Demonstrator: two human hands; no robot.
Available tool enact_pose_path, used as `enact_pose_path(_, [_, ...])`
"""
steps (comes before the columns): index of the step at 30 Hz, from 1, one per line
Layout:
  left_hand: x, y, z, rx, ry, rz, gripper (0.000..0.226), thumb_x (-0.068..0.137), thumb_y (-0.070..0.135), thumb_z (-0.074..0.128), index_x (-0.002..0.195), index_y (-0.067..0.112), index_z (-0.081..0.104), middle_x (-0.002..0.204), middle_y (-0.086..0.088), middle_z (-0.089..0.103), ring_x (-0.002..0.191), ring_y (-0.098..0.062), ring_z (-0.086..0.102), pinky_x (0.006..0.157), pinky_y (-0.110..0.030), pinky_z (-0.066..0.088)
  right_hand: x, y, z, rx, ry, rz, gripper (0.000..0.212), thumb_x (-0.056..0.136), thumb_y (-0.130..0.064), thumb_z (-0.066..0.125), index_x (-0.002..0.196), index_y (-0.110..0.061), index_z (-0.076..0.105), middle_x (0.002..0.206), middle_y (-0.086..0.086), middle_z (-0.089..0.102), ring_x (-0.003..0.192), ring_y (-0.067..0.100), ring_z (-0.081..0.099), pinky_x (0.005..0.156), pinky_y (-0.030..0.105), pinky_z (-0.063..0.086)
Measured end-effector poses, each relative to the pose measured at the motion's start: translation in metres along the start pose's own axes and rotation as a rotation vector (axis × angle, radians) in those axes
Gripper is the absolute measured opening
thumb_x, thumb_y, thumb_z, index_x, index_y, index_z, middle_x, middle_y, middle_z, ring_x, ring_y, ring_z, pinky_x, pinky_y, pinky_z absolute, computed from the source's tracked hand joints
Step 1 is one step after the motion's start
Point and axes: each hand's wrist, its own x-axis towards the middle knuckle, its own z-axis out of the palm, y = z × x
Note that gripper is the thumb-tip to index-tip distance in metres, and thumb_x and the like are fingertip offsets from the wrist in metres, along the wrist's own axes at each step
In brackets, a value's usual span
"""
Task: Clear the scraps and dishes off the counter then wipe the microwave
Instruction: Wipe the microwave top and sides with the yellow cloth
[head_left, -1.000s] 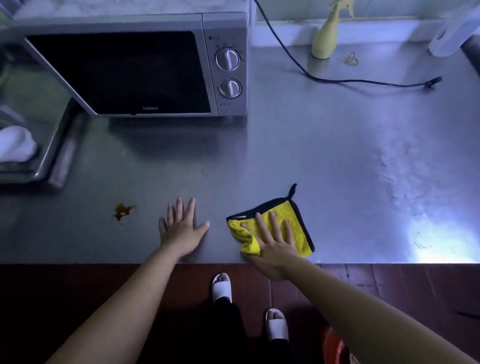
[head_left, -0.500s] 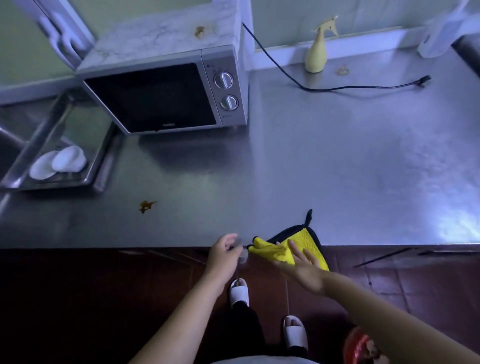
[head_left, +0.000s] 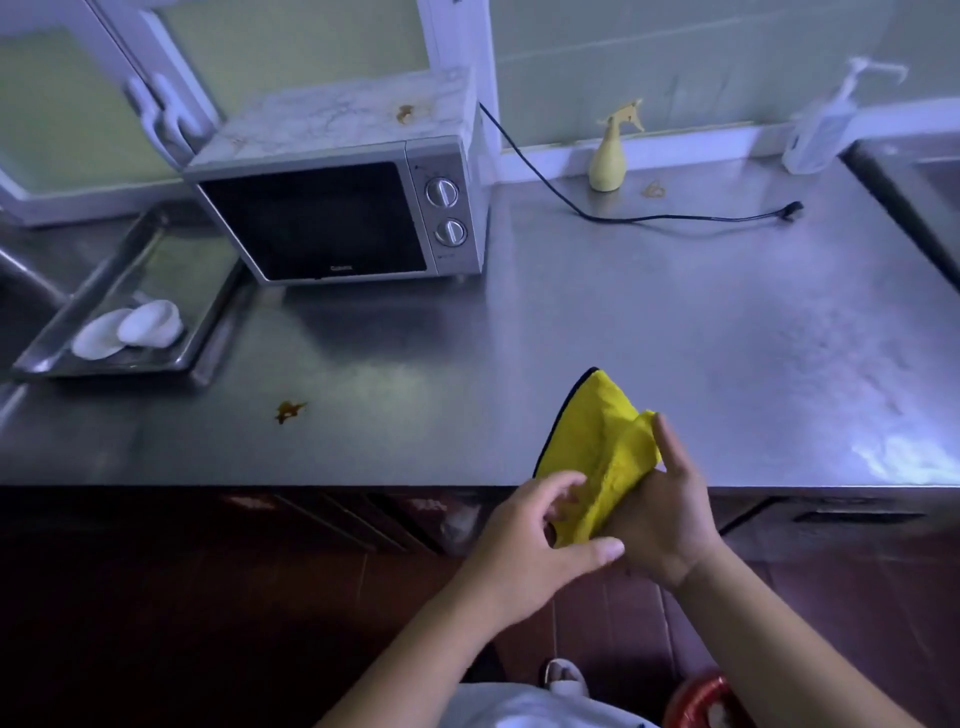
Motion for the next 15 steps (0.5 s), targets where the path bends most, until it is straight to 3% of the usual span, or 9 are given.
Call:
enact_pose_path(1, [-0.001,0.004,0.003,0.046,0.067,0.038,0.066,0.068,0.053,0.079,0.128,0.036,0.059,0.116,0.017,0.063,0.104,0.004,0.059,0.091,-0.014,0.046,-0.001,0.002,0.011,-0.016,-0.037,0.010,0.087,0.080,-0.075,0.050,0.133,-0.006,0.064,0.138,0.027,0.057,0.124,0.043,0.059,0.097,0.058,0.050])
enact_pose_path(3, [-0.002,0.010,-0.005,0.034,0.219,0.099,0.055,0.076,0.035,0.081,0.128,0.030,0.061,0.113,0.010,0.065,0.099,0.000,0.061,0.089,-0.020,0.049,0.000,0.005,0.027,-0.025,-0.093,0.002,0.094,0.078,-0.080,0.047,0.132,-0.006,0.063,0.139,0.029,0.055,0.124,0.043,0.059,0.095,0.055,0.053])
enact_pose_path(6, [-0.008,0.016,-0.037,-0.069,0.311,0.193,0.037,0.083,0.019,0.073,0.115,0.037,0.068,0.099,0.007,0.066,0.091,-0.009,0.065,0.080,-0.032,0.054,0.007,0.013,0.046,0.099,-0.105,-0.003,0.091,0.082,-0.080,0.045,0.141,-0.012,0.057,0.144,0.023,0.053,0.135,0.042,0.049,0.112,0.055,0.036])
enact_pose_path(7, [-0.011,0.017,-0.048,-0.064,0.320,0.219,0.035,0.083,0.019,0.071,0.113,0.037,0.070,0.098,0.008,0.064,0.089,-0.011,0.065,0.077,-0.033,0.054,0.011,0.019,0.054,0.155,-0.089,0.025,0.082,0.086,-0.076,0.044,0.137,-0.015,0.061,0.138,0.021,0.058,0.133,0.040,0.049,0.116,0.051,0.028])
enact_pose_path(9, [-0.018,0.015,-0.067,-0.007,0.320,0.248,0.033,0.083,0.018,0.068,0.111,0.033,0.073,0.093,0.012,0.059,0.082,-0.012,0.062,0.070,-0.030,0.052,0.024,0.040,0.063,0.240,0.004,0.139,0.050,0.095,-0.059,0.043,0.107,-0.017,0.067,0.107,0.013,0.060,0.114,0.031,0.053,0.113,0.039,0.027])
enact_pose_path(11, [-0.024,0.005,-0.082,0.069,0.292,0.241,0.032,0.082,0.012,0.068,0.109,0.027,0.077,0.088,0.015,0.055,0.074,-0.006,0.058,0.066,-0.022,0.046,0.036,0.062,0.075,0.224,0.046,0.245,0.030,0.100,-0.032,0.033,0.077,-0.017,0.046,0.080,0.004,0.041,0.081,0.022,0.049,0.089,0.032,0.039])
enact_pose_path(12, [-0.026,-0.001,-0.089,0.095,0.265,0.219,0.032,0.082,0.009,0.068,0.108,0.025,0.078,0.087,0.016,0.054,0.072,-0.004,0.055,0.066,-0.018,0.042,0.045,0.073,0.078,0.217,0.062,0.275,0.023,0.097,-0.021,0.026,0.074,-0.020,0.032,0.077,0.000,0.028,0.073,0.017,0.038,0.077,0.030,0.036])
enact_pose_path(13, [-0.028,-0.008,-0.096,0.110,0.224,0.192,0.032,0.082,0.008,0.069,0.107,0.025,0.078,0.086,0.016,0.052,0.072,-0.003,0.054,0.067,-0.016,0.041,0.052,0.081,0.080,0.203,0.072,0.299,0.018,0.094,-0.017,0.026,0.076,-0.022,0.027,0.079,-0.002,0.022,0.074,0.015,0.030,0.075,0.029,0.032])
enact_pose_path(15, [-0.031,-0.021,-0.113,0.108,0.097,0.152,0.032,0.083,0.012,0.072,0.110,0.027,0.077,0.088,0.012,0.053,0.076,-0.004,0.055,0.072,-0.015,0.041,0.061,0.090,0.094,0.225,0.041,0.307,0.007,0.088,-0.020,0.051,0.082,-0.016,0.051,0.083,0.007,0.044,0.082,0.020,0.044,0.090,0.034,0.040])
